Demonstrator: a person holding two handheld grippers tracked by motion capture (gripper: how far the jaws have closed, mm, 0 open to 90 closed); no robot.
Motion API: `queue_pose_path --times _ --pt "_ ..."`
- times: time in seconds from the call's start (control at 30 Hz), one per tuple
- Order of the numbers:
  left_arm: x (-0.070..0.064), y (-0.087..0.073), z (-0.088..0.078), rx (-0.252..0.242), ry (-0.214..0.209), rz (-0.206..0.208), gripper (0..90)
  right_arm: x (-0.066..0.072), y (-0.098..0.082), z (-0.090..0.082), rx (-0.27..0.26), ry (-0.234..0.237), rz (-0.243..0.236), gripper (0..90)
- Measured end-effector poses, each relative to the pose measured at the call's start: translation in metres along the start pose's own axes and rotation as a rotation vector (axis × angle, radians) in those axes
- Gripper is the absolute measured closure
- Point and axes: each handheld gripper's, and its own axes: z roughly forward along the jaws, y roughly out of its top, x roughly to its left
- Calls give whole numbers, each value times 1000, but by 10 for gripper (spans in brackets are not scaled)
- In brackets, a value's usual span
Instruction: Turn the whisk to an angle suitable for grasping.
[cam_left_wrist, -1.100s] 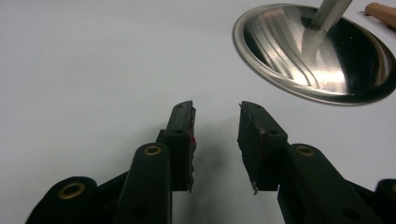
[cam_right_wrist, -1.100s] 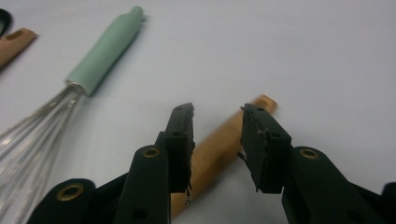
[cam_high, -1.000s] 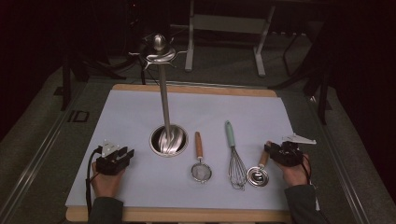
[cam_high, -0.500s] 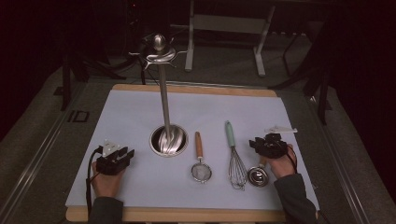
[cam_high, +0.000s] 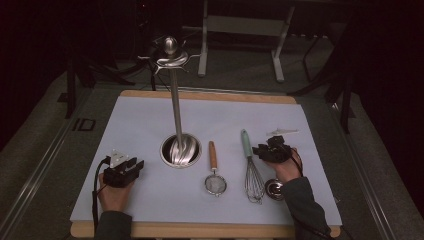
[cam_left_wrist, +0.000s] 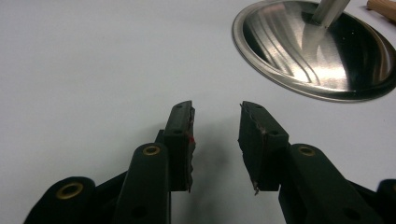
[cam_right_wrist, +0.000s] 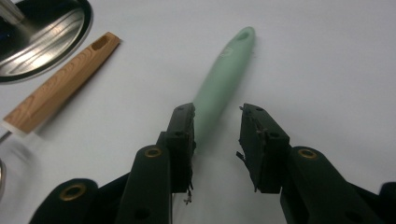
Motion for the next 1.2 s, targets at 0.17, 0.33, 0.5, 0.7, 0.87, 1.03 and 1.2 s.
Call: queue_pose_path --times 0.17,0.33,0.5,0.7,0.87,1.03,1.2 --pt "0 0 0 0 0 1 651 4 4 14 34 6 13 643" --pt "0 0 0 0 1 1 646 4 5 27 72 37 56 648" --pt "-1 0 0 4 3 4 643 6 7 33 103 52 114 654" --pt "-1 0 1 5 5 7 640 15 9 37 132 98 90 656" --pt "-1 0 1 5 5 7 638 24 15 46 183 119 84 643" --pt "-1 0 1 5 4 7 635 31 20 52 223 130 52 647" --pt "-1 0 1 7 6 11 632 44 23 59 265 160 26 647"
